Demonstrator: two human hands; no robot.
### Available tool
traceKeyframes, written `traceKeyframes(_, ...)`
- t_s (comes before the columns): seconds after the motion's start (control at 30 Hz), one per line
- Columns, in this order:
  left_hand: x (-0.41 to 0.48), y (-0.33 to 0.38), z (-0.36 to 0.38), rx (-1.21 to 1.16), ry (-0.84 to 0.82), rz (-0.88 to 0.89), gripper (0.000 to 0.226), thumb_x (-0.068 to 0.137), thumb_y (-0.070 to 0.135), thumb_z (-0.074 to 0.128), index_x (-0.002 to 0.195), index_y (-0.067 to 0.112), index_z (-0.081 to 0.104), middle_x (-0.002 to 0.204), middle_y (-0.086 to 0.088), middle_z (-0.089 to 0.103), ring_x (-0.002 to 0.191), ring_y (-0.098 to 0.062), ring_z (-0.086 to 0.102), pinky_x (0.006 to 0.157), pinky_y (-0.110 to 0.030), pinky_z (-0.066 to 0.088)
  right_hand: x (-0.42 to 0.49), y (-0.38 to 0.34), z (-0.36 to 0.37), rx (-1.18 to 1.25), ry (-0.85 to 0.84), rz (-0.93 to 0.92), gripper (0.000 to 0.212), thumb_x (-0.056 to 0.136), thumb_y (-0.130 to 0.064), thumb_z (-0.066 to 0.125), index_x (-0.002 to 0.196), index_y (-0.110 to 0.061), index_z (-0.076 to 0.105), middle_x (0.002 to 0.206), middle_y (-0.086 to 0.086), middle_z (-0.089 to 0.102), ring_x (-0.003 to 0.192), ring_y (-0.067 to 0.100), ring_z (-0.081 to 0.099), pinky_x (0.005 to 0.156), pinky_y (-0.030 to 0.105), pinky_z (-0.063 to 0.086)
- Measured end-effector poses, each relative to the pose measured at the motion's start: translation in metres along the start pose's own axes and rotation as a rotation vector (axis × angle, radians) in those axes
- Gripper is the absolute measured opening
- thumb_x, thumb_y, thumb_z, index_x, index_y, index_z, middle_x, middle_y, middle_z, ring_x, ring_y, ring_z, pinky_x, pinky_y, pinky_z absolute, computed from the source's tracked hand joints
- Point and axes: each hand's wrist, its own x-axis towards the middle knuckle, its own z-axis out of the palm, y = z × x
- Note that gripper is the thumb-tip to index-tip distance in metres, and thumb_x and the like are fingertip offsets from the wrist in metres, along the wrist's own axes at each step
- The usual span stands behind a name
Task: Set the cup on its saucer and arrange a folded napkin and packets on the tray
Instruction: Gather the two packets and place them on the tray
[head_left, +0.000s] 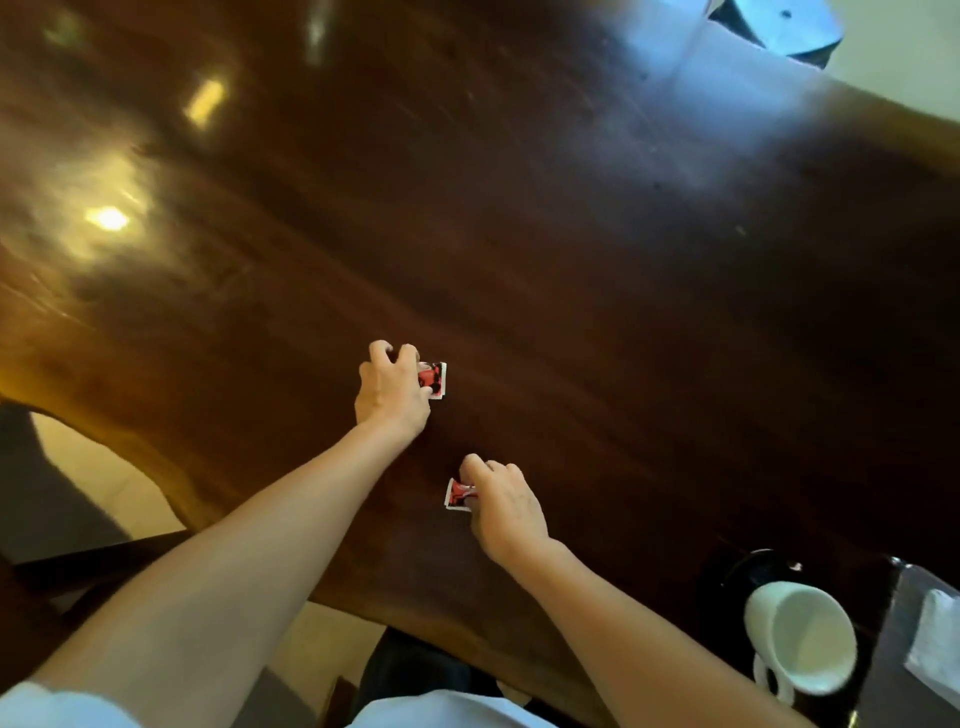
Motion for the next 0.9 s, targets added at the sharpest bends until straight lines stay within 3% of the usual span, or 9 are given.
traceKeyframes(0.1,-0.001,0.005,0.001,-0.044,-0.03,0.035,0.033,0.088,0.013,0.072,0.115,0.019,0.053,0.128,-0.011,0.049,0.116,-0.031,0.054,0.089,-0.04,0.052,0.008,0.004,-0.016,0.14,0.003,0.046,0.035,0.091,0.005,0.053,0.111,-0.024,0.055,0.105,0.003,0.054,0.092,0.024,0.056,0.075,0.038,0.052)
traceKeyframes(0.2,-0.011,0.007,-0.002,-0.149,-0.118,0.075,0.025,0.086,0.005,0.07,0.103,0.019,0.058,0.108,-0.009,0.066,0.102,-0.028,0.064,0.079,-0.036,0.052,0.01,0.006,-0.037,0.321,0.047,0.133,0.032,0.095,-0.002,0.056,0.114,-0.026,0.065,0.108,0.002,0.058,0.095,0.018,0.056,0.069,0.021,0.043)
traceKeyframes(0.3,-0.033,0.015,-0.013,-0.256,-0.164,0.136,0.019,0.082,0.009,0.076,0.094,0.02,0.065,0.088,-0.002,0.068,0.088,-0.024,0.068,0.068,-0.028,0.046,-0.001,0.007,-0.059,0.508,0.112,0.235,0.029,0.091,-0.009,0.07,0.115,-0.024,0.066,0.103,-0.002,0.064,0.091,0.01,0.061,0.064,0.014,0.043)
traceKeyframes(0.37,-0.049,0.025,-0.023,-0.32,-0.208,0.164,0.015,0.079,0.019,0.082,0.09,0.022,0.073,0.08,0.005,0.068,0.082,-0.017,0.067,0.064,-0.023,0.044,-0.013,0.008,-0.075,0.555,0.179,0.263,0.019,0.087,-0.013,0.075,0.103,-0.022,0.07,0.092,-0.005,0.065,0.082,0.01,0.061,0.063,0.017,0.047)
traceKeyframes(0.47,-0.072,0.044,-0.037,-0.563,-0.344,0.106,0.015,0.073,0.033,0.087,0.083,0.025,0.081,0.085,0.007,0.074,0.087,-0.009,0.066,0.077,-0.03,0.053,-0.035,0.012,-0.1,0.65,0.199,0.285,0.01,0.085,-0.016,0.076,0.087,-0.025,0.073,0.087,-0.002,0.07,0.083,0.017,0.067,0.071,0.033,0.058)
traceKeyframes(0.53,-0.088,0.059,-0.049,-0.781,-0.471,0.028,0.015,0.074,0.028,0.088,0.085,0.022,0.08,0.095,0.001,0.076,0.097,-0.011,0.066,0.087,-0.04,0.057,-0.051,0.02,-0.114,0.732,0.191,0.276,0.012,0.087,-0.014,0.073,0.091,-0.025,0.074,0.09,0.0,0.073,0.086,0.019,0.071,0.08,0.04,0.062)
traceKeyframes(0.63,-0.113,0.079,-0.062,-0.942,-0.669,0.011,0.022,0.081,0.018,0.082,0.101,0.011,0.074,0.101,-0.01,0.079,0.098,-0.022,0.074,0.091,-0.049,0.059,-0.076,0.034,-0.132,0.807,0.229,0.261,0.019,0.086,-0.012,0.074,0.1,-0.024,0.072,0.095,0.0,0.074,0.087,0.016,0.074,0.083,0.041,0.062)
traceKeyframes(0.77,-0.147,0.105,-0.062,-1.081,-0.744,-0.004,0.03,0.086,0.015,0.077,0.116,0.012,0.07,0.109,-0.014,0.078,0.096,-0.026,0.075,0.085,-0.043,0.059,-0.107,0.057,-0.148,0.828,0.302,0.213,0.019,0.087,-0.01,0.074,0.098,-0.025,0.071,0.094,0.001,0.075,0.085,0.015,0.074,0.079,0.037,0.062)
traceKeyframes(0.9,-0.183,0.131,-0.049,-1.088,-0.76,0.002,0.025,0.092,0.022,0.071,0.114,0.009,0.072,0.095,-0.006,0.072,0.082,-0.019,0.063,0.08,-0.037,0.053,-0.14,0.08,-0.16,0.907,0.333,0.166,0.031,0.092,-0.008,0.068,0.119,-0.023,0.069,0.108,0.005,0.072,0.088,0.02,0.075,0.071,0.034,0.064)
